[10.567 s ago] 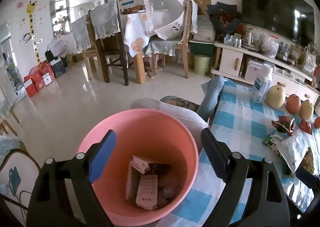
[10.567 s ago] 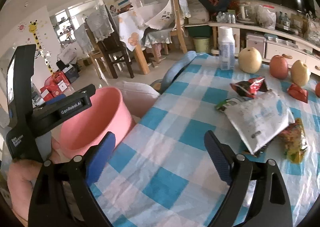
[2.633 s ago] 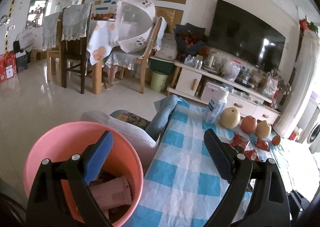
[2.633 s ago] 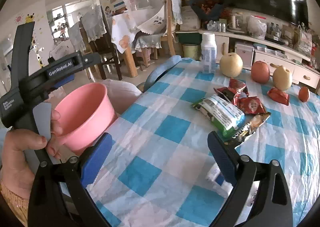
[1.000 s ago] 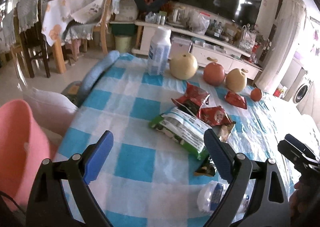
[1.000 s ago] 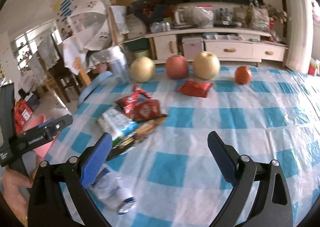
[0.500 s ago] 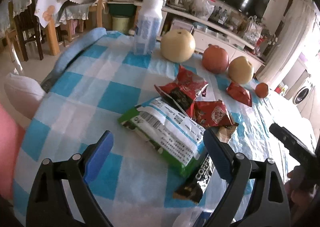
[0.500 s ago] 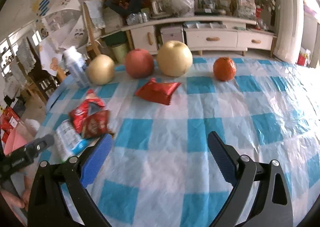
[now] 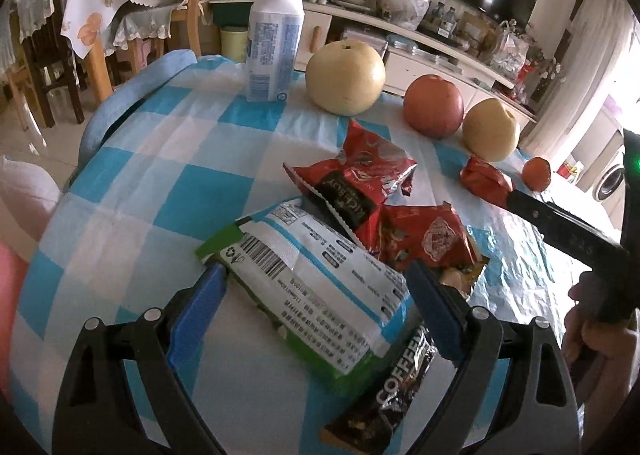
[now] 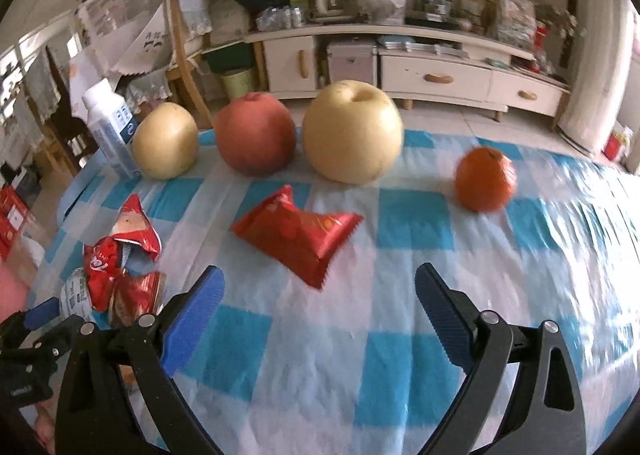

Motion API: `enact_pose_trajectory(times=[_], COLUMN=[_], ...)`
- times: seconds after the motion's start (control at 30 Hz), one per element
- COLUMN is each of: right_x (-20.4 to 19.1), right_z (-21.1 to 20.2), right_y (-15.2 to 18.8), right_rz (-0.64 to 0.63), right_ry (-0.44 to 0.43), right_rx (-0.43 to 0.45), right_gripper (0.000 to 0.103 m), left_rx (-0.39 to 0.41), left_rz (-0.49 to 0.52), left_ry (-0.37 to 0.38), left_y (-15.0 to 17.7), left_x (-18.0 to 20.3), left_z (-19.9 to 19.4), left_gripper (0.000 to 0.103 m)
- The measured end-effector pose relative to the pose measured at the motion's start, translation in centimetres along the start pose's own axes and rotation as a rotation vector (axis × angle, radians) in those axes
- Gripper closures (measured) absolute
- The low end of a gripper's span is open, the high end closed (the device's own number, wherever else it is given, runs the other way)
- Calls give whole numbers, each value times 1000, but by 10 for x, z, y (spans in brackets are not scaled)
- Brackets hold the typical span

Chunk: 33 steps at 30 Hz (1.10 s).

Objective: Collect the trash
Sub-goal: 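Grasp the green-and-white snack packet with the left gripper while the right gripper approaches the red wrapper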

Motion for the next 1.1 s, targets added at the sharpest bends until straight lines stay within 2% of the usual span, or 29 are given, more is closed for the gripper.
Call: enact_pose_trajectory(times=[0.13, 0.27, 0.47, 0.6, 0.7, 0.83, 0.9, 1.0, 1.1], right_x=[0, 6, 4, -1, -11, -24, -29, -28, -27], right_z=[11, 20, 41, 40, 35, 30, 28, 26, 31], right_y=[-14, -25, -27, -29, -27, -23, -22, -23, -21], right_rz=[-36, -32, -64, -112, -144, -204, -217, -231, -252], right_ry=[1, -36, -108, -112, -174, -196, -186, -102, -55], right_rx=[0, -3, -77, -78, -104, -129, -119, -83, -63], right_gripper=[8, 8, 8, 9, 31, 35, 35, 34, 27], left_rx=[-2, -7, -25, -27, -29, -22, -14, -9, -13], left_rz=[10, 27, 57, 59, 49, 27, 23, 29, 35], left_ry=[-18, -44, -98, -145, -162, -195, -211, -194, -158], left_y=[-1, -3, -2, -2, -2, -2, -2, -2, -1], left_x=[0, 1, 0, -11, -18, -27, -27, -24, -18], left_z=[5, 8, 12, 12, 11, 9, 8, 7, 9], left_gripper=[12, 12, 11, 12, 12, 12, 12, 12, 12])
Point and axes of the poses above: each gripper's, at about its wrist camera, not at the fingertips, and z roughly the way its jaws point, x to its right, y to its underside, the point moved 4 cm from there along z, roughly the way its jaws point, and after that the axes turned 8 degrees about -x, right-handed, at the moved point
